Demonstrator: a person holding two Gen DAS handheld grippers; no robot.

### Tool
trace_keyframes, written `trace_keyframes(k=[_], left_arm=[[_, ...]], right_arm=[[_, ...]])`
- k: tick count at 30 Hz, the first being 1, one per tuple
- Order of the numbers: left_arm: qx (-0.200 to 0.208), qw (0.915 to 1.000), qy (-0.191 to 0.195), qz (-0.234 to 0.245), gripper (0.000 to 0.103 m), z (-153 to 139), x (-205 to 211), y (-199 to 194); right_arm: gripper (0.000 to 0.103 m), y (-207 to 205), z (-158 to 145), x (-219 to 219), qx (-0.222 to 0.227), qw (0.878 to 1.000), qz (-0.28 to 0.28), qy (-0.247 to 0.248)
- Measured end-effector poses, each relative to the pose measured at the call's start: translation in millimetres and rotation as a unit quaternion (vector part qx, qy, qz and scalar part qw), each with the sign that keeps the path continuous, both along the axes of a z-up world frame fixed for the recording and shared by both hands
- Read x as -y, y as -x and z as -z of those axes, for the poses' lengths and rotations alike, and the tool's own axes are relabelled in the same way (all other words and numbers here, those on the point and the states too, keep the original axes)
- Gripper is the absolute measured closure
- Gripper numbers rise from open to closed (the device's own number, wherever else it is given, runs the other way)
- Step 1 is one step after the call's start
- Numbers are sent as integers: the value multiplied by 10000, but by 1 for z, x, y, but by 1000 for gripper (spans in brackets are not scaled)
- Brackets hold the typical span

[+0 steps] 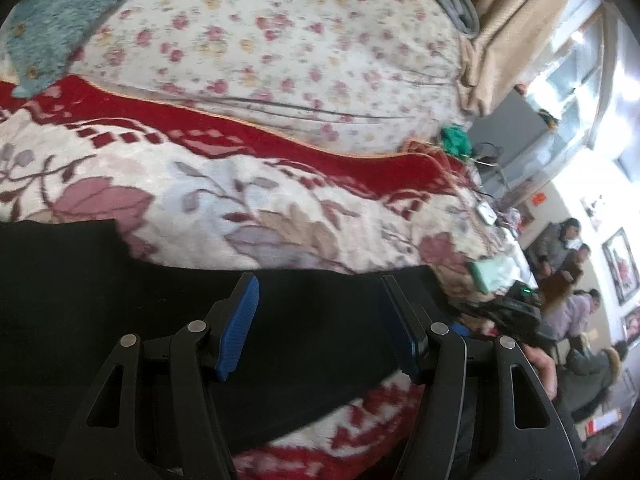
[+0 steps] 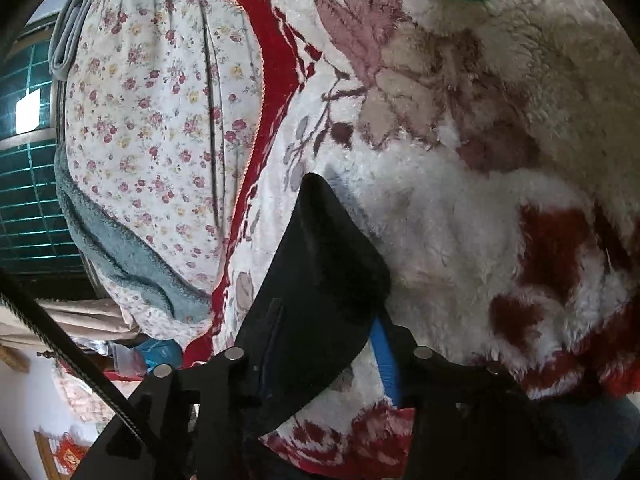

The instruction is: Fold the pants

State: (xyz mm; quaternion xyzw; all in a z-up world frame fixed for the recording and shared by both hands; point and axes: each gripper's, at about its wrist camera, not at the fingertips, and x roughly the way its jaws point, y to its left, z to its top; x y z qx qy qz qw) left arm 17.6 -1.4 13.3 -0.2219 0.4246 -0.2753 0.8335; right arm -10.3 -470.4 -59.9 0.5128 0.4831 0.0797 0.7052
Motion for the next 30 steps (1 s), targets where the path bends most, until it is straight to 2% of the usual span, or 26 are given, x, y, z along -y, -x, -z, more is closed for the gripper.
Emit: trace_keyframes(k=[1,3,4,5,6,8,9,11,12,14,16,20,24,26,28,30], left_arm=[[49,9997,139,174,41,-5,5,5],[23,9944,844,634,40,-11,22,19],[-164,9831,1495,1046,37,-9,38,29],[-400,9704,1958,1356,29,-5,55,35],[-668,9580,2306,1567,28,0,73,39],[-1270,9386,2602,1876,28,16,117,44],[-1497,9330,2634,1940,28,23,133,42],[-2054,9254,2681,1717,28,43,159,33],[-2406,9148,2837,1573,28,57,169,26],[-2776,8980,3128,1366,28,72,179,16],[-2978,8868,3329,1183,28,81,187,8],[-3075,8906,3313,493,28,93,194,-7],[-3393,8785,3362,-58,28,112,201,-5],[-3523,8696,3422,-504,28,125,200,-3],[-3421,8658,3559,-815,28,124,198,-2],[-3364,8578,3734,-1078,28,124,196,-1]], right_arm=[[66,1,1,0,2,10000,23,12],[68,1,0,-1,61,10000,52,18],[69,1,0,-1,110,9999,35,-3],[70,2,0,-2,152,9999,34,-30],[71,3,-1,-2,182,9998,32,-58],[72,4,-1,0,301,9993,47,-207],[72,5,-1,2,354,9989,56,-297],[72,5,0,4,490,9972,55,-560],[72,6,1,5,540,9963,68,-664],[72,6,2,5,512,9957,95,-766],[72,6,3,4,541,9949,95,-842],[72,6,7,7,572,9921,199,-1102],[72,9,14,13,515,9879,379,-1410],[72,10,14,14,537,9878,389,-1411],[72,11,12,14,565,9882,400,-1370],[72,11,12,13,551,9888,417,-1321]])
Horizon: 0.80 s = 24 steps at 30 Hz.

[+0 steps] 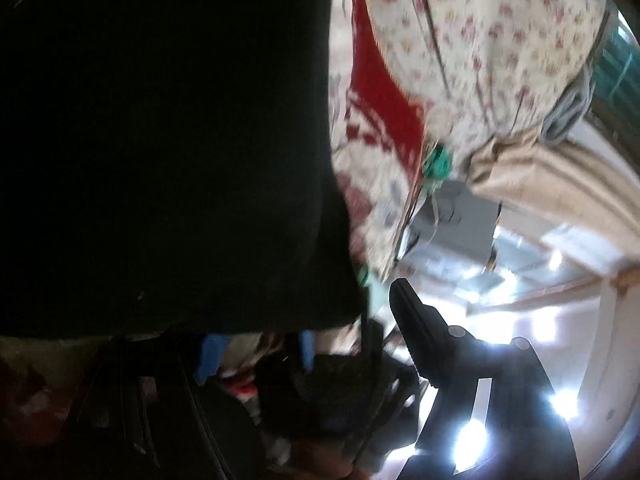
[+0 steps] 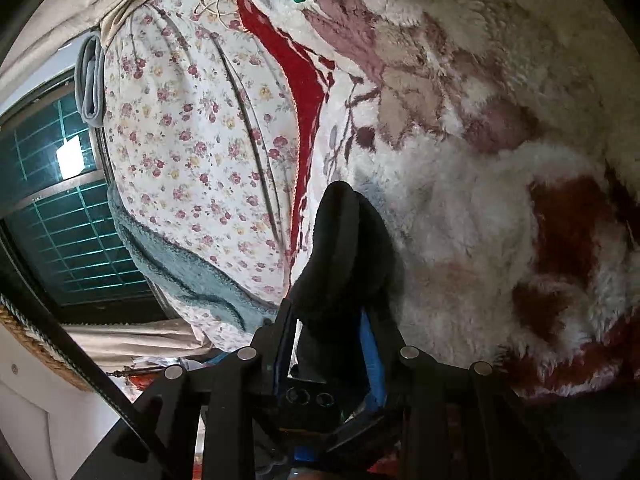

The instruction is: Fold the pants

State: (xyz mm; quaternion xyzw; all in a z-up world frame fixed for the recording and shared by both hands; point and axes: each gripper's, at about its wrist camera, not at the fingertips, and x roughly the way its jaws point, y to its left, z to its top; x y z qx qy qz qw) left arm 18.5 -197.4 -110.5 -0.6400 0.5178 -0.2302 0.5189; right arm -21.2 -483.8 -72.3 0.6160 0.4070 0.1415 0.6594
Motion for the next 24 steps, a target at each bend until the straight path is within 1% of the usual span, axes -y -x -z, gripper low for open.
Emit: trace_keyframes(k=[1,2,4,5,7,9,10,11,12,14,16,17,18,19,22,23,24], left_arm=[[14,9997,46,-237,28,0,-3,0],[41,9993,71,-370,28,1,-4,-1],[57,9993,114,-354,34,3,-4,-2],[102,9994,159,-282,42,4,-2,-3],[187,9994,242,-162,49,5,1,-6],[204,9994,261,-111,62,5,2,-6],[222,9994,258,-78,64,5,3,-7],[252,9994,240,-34,75,5,4,-7],[276,9994,219,21,83,2,4,-7],[310,9991,221,178,85,3,9,-7],[274,9991,197,267,85,4,13,-5],[265,9991,175,275,85,5,13,-4],[256,9992,170,265,85,6,14,-5],[256,9992,177,267,85,6,14,-5],[295,9985,264,372,85,4,13,-7],[336,9981,307,416,91,3,13,-8],[376,9978,333,441,92,1,13,-9]], right_arm=[[72,0,0,0,-7,10000,10,20],[72,0,0,0,-13,10000,27,54],[72,0,-1,-1,2,9999,34,112],[72,0,-1,-1,19,9999,45,140],[72,1,-4,-1,90,9997,61,221],[72,2,-5,-1,109,9995,87,270],[71,3,-6,-1,104,9995,112,288],[71,4,-6,0,117,9993,172,308],[71,6,-7,2,111,9990,244,349],[68,9,-9,5,91,9981,410,441],[60,10,-12,8,-83,9957,547,745],[59,8,-16,11,-175,9931,650,965],[58,6,-19,13,-201,9913,714,1087],[53,1,-23,15,-211,9893,742,1238],[50,-23,-28,19,-172,9872,534,1494],[50,-34,-25,19,-229,9880,357,1488],[50,-40,-21,19,-310,9888,234,1442]])
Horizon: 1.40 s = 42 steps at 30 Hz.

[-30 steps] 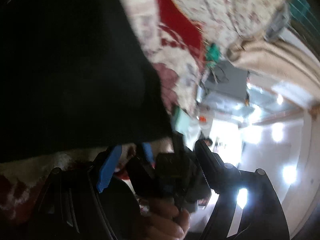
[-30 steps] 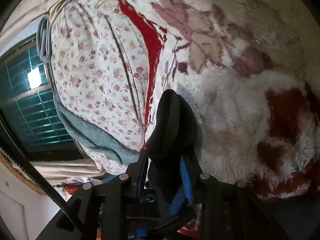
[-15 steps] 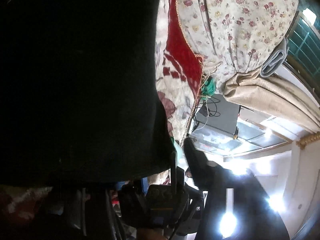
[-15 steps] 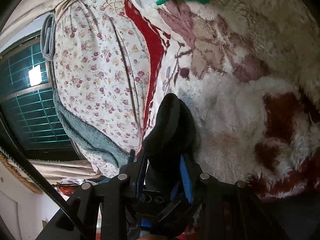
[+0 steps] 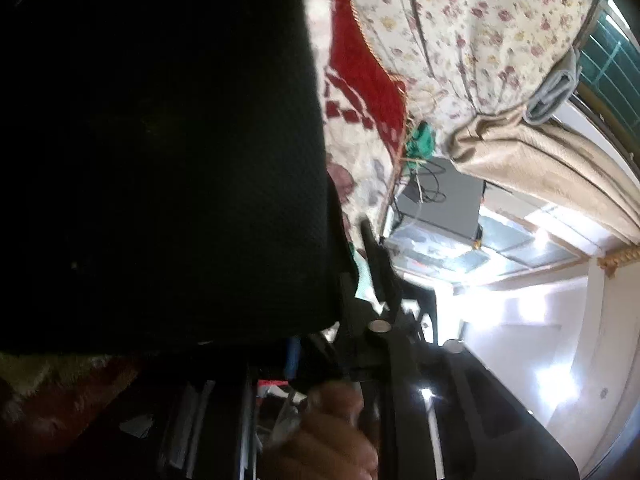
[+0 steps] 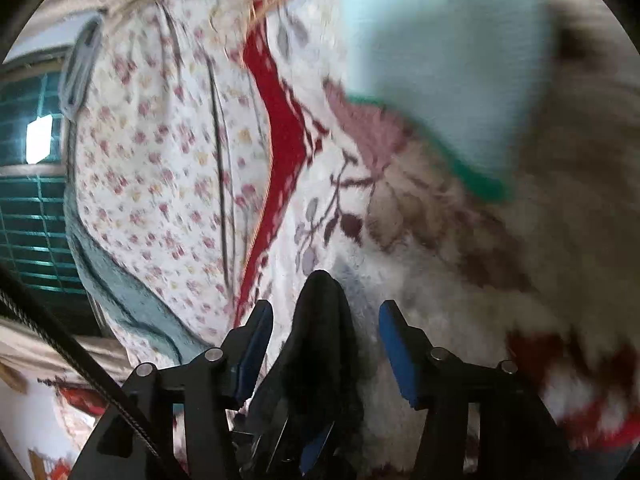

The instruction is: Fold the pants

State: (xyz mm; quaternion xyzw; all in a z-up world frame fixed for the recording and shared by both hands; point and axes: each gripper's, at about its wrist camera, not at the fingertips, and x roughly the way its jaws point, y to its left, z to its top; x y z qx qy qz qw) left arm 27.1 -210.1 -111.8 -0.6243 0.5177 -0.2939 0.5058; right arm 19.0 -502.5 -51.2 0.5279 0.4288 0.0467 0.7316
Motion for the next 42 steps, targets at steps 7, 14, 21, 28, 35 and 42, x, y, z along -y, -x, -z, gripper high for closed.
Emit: trace_keyframes(k=[7,14,21,28,35,42], left_arm=[[85,9999,44,109,93,-8,-3,0],[37,9998,4,189,94,-2,-8,11],[26,9997,-94,207,94,-6,-9,12],[517,9951,-786,298,94,-31,-7,13],[1047,9842,-1413,187,94,-66,-15,19],[1556,9738,-1635,-288,93,-103,-64,33]], right_arm=[[50,-17,17,-5,113,9983,-413,-400],[53,-24,10,-17,423,9960,-724,-302],[86,-26,2,-35,456,9930,-1051,298],[93,-17,-11,-37,895,9895,-1063,389],[93,-10,-30,-41,1209,9866,-1088,133],[93,-17,-66,-79,1487,9759,-1553,-373]])
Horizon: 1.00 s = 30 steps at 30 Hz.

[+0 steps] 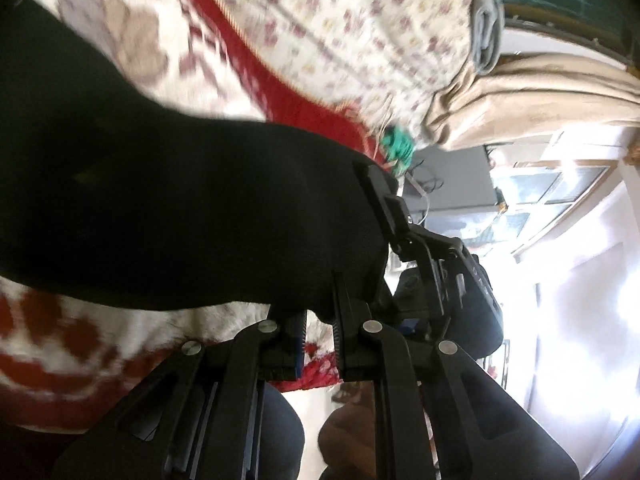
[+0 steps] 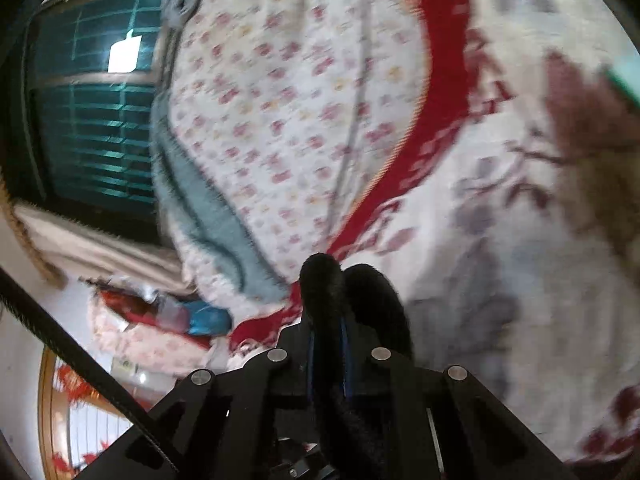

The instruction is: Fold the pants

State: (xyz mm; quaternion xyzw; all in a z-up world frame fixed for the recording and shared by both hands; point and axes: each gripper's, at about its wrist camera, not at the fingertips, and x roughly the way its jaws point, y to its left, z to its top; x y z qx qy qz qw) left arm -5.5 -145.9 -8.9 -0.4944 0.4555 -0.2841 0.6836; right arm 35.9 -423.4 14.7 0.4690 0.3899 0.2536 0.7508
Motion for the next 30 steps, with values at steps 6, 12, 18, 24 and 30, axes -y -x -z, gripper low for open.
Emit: trace_keyframes(k=[6,12,18,24,30], left_arm=[[277,9980,-93,-560,93,-14,-65,23],[103,9938,-110,-1098,93,2,-117,40],[77,9875,-359,-1536,93,20,-166,59],[-38,9783,-719,-1944,93,31,-193,61],[-17,9698,-1226,-2109,93,30,-201,58]], right_arm=[[93,-14,-21,-74,108,9972,-736,-90],[93,-30,-15,-153,-107,9907,-1332,251],[93,-41,7,-217,-355,9802,-1850,616],[93,-50,30,-267,-584,9702,-2175,896],[93,-56,45,-284,-835,9675,-2226,860]])
